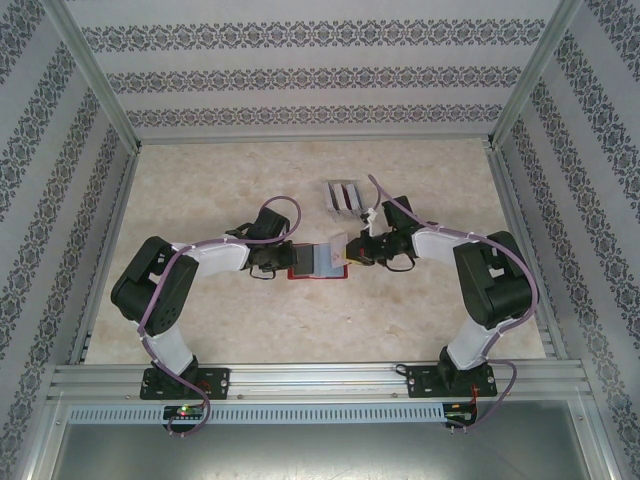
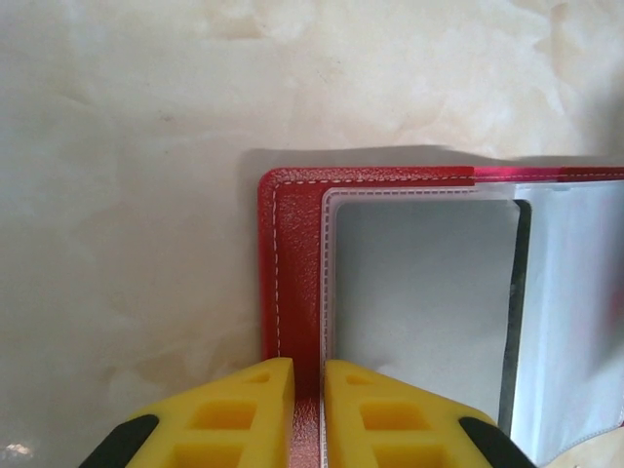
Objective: Put the credit cards into the card holder
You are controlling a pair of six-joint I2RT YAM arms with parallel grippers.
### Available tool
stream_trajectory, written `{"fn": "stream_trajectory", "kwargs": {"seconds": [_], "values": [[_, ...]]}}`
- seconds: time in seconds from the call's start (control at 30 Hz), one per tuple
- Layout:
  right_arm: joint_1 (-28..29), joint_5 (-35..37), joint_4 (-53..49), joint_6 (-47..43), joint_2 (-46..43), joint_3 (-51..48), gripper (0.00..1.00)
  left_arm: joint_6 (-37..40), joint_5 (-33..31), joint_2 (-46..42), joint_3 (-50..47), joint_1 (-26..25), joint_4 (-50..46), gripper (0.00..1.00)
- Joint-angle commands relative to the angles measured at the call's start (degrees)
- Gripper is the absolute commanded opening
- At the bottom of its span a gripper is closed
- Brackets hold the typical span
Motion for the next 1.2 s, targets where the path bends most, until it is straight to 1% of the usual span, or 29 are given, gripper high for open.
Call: {"fn": "stream_trajectory", "kwargs": {"seconds": [0.0,0.1,0.23,0.37,0.5,0.83,0.93,1.03,1.17], "values": [[-1.2,1.1,-4.1,-3.8,-0.8,-1.6,0.0,-0.3,0.5,0.5,-0.5,0.6,0.0,0.17],[-1.4,2.1,-4.9,-4.7,-0.9,-2.2,0.0,-0.6,1.1,0.5,-1.0,0.7,1.1,0.17],[-1.4,2.3,-5.0,-4.7,-0.8,-2.5,0.0,-0.3,0.6,0.7,-0.2,0.7,-0.2,0.16],[-1.4,2.6,-5.7,-5.2,-1.2,-2.4,0.0,-0.5,0.9,0.6,-1.0,0.8,0.8,0.16],[-1.5,3.5,-5.6,-5.0,-2.3,-3.0,0.0,-0.3,0.6,0.4,-0.5,0.7,0.0,0.15],[-2.0,2.9,-5.1,-4.9,-2.1,-3.7,0.0,-0.6,1.6,1.1,-1.1,0.8,1.0,0.15],[-2.4,2.9,-5.2,-4.9,-3.1,-3.8,0.0,-0.4,1.3,1.5,-0.1,0.7,-0.5,0.14],[-3.1,2.5,-6.0,-5.3,-3.7,-3.6,0.0,-0.7,1.6,1.4,-0.6,0.8,0.6,0.15],[-3.4,1.5,-4.9,-5.1,-2.9,-3.7,0.0,-0.3,1.6,2.2,0.5,0.8,-0.8,0.14]]}}
